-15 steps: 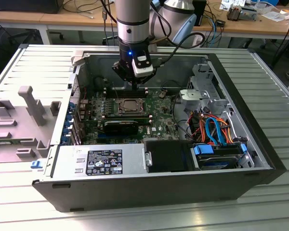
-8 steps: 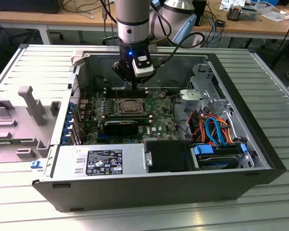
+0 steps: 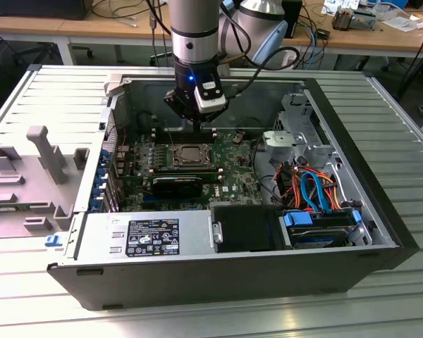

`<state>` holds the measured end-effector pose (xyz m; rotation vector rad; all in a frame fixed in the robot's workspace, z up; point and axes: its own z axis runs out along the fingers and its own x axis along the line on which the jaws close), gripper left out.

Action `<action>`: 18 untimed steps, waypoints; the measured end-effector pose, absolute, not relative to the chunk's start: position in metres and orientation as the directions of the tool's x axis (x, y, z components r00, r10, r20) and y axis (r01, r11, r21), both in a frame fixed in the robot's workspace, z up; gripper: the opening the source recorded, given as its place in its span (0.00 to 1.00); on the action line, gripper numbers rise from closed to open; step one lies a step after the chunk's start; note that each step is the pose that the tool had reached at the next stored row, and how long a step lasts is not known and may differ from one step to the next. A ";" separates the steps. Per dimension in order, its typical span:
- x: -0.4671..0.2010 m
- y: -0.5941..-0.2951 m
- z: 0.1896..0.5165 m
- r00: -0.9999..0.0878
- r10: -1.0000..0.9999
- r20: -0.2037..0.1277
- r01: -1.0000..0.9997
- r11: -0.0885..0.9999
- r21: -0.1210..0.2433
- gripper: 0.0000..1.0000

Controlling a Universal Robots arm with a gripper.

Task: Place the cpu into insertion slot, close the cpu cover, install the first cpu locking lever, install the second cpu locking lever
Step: 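Install the first cpu locking lever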

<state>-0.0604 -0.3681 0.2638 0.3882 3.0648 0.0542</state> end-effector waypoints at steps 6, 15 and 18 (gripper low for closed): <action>-0.060 -0.368 0.264 -0.973 0.227 -0.047 0.226 0.973 0.042 0.11; -0.060 -0.368 0.264 -0.988 0.146 -0.046 0.144 0.989 0.044 0.11; -0.060 -0.368 0.264 -0.990 0.136 -0.046 0.134 0.990 0.044 0.11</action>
